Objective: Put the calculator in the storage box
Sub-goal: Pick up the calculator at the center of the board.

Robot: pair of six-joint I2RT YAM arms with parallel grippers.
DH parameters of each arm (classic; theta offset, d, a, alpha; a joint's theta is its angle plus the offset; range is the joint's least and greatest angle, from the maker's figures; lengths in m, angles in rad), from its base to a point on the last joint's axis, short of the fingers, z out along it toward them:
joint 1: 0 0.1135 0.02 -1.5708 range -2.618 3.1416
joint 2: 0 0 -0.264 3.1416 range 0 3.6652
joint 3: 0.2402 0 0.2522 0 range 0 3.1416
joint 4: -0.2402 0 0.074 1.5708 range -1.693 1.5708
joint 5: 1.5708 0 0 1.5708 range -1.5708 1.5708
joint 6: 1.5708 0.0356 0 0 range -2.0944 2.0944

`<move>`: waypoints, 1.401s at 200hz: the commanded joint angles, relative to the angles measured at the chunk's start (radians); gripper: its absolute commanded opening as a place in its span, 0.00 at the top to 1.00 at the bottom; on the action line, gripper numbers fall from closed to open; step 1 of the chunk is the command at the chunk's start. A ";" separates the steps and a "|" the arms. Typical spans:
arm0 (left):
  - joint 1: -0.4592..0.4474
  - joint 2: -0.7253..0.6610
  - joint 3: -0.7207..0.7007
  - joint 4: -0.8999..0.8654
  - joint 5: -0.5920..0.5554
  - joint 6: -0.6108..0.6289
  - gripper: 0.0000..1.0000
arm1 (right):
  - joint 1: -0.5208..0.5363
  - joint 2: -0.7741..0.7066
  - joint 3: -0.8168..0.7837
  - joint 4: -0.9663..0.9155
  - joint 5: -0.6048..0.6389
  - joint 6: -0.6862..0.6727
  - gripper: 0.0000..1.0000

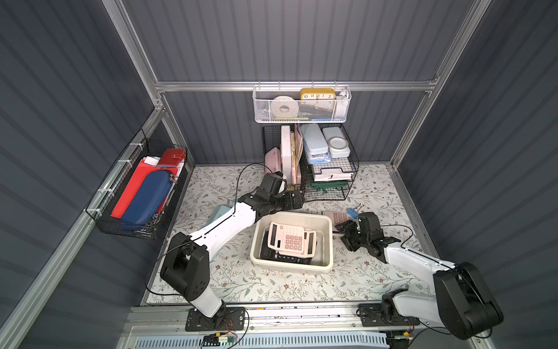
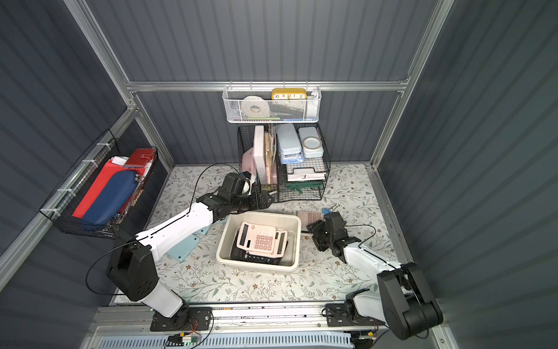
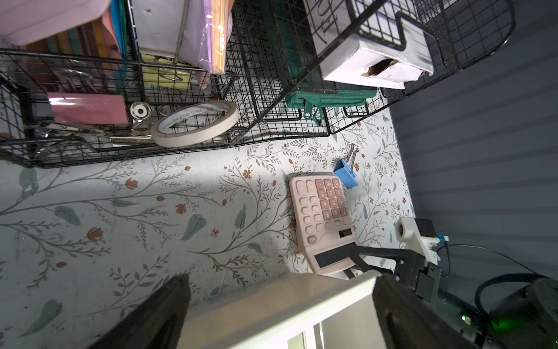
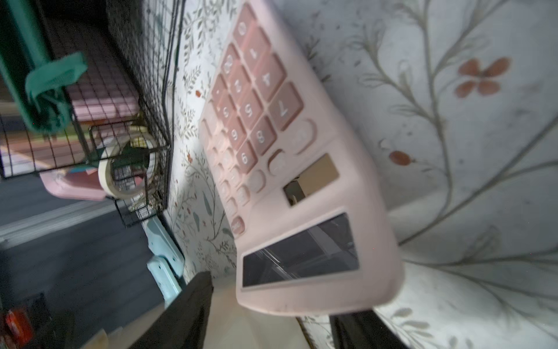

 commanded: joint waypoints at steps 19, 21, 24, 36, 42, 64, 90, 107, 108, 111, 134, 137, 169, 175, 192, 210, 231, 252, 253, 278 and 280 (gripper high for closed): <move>0.008 -0.048 -0.020 -0.045 -0.021 -0.007 0.01 | -0.012 -0.008 -0.014 0.061 0.101 0.068 0.39; 0.009 -0.050 -0.021 -0.046 -0.021 -0.008 0.01 | -0.015 -0.011 -0.016 0.057 0.102 0.067 0.40; 0.008 -0.053 -0.023 -0.048 -0.023 -0.007 0.01 | -0.021 -0.019 -0.019 0.051 0.107 0.064 0.41; 0.010 -0.065 -0.029 -0.050 -0.025 -0.007 0.01 | -0.045 -0.049 -0.033 0.036 0.120 0.054 0.49; 0.012 -0.070 -0.033 -0.051 -0.028 -0.007 0.01 | -0.058 -0.061 -0.041 0.027 0.126 0.051 0.51; 0.014 -0.082 -0.048 -0.051 -0.030 -0.009 0.01 | -0.101 -0.110 -0.070 0.020 0.118 0.040 0.52; 0.019 -0.083 -0.063 -0.042 -0.028 -0.013 0.01 | -0.102 -0.106 -0.065 0.026 0.061 0.015 0.48; 0.019 -0.080 -0.067 -0.040 -0.026 -0.016 0.01 | -0.086 -0.090 -0.072 0.059 0.050 0.024 0.42; 0.019 -0.081 -0.067 -0.040 -0.026 -0.015 0.01 | -0.086 -0.090 -0.073 0.062 0.050 0.025 0.41; 0.019 -0.082 -0.067 -0.042 -0.027 -0.015 0.01 | -0.083 -0.090 -0.075 0.067 0.051 0.027 0.40; 0.023 -0.092 -0.073 -0.052 -0.034 -0.015 0.01 | -0.064 -0.011 -0.088 0.133 0.048 0.053 0.35; 0.023 -0.095 -0.074 -0.053 -0.034 -0.016 0.01 | -0.061 0.000 -0.087 0.142 0.048 0.057 0.35; 0.034 -0.120 -0.086 -0.068 -0.045 -0.017 0.01 | -0.033 0.119 -0.079 0.259 0.036 0.100 0.37; 0.036 -0.127 -0.090 -0.070 -0.047 -0.018 0.01 | -0.030 0.140 -0.078 0.283 0.032 0.108 0.39; 0.040 -0.148 -0.096 -0.081 -0.060 -0.021 0.01 | -0.021 0.187 -0.083 0.344 0.029 0.131 0.46; 0.043 -0.170 -0.103 -0.098 -0.074 -0.024 0.01 | -0.019 0.204 -0.093 0.374 0.029 0.144 0.52; 0.046 -0.195 -0.111 -0.112 -0.086 -0.029 0.01 | -0.019 0.178 -0.109 0.372 0.041 0.142 0.67; 0.047 -0.219 -0.117 -0.121 -0.092 -0.036 0.01 | -0.019 0.122 -0.114 0.321 0.063 0.122 0.77; 0.047 -0.220 -0.117 -0.122 -0.092 -0.035 0.01 | -0.019 0.120 -0.114 0.317 0.065 0.121 0.78; 0.048 -0.248 -0.119 -0.131 -0.095 -0.039 0.01 | -0.022 0.016 -0.116 0.232 0.098 0.093 0.88; 0.048 -0.251 -0.119 -0.132 -0.096 -0.039 0.01 | -0.022 0.006 -0.116 0.223 0.101 0.090 0.88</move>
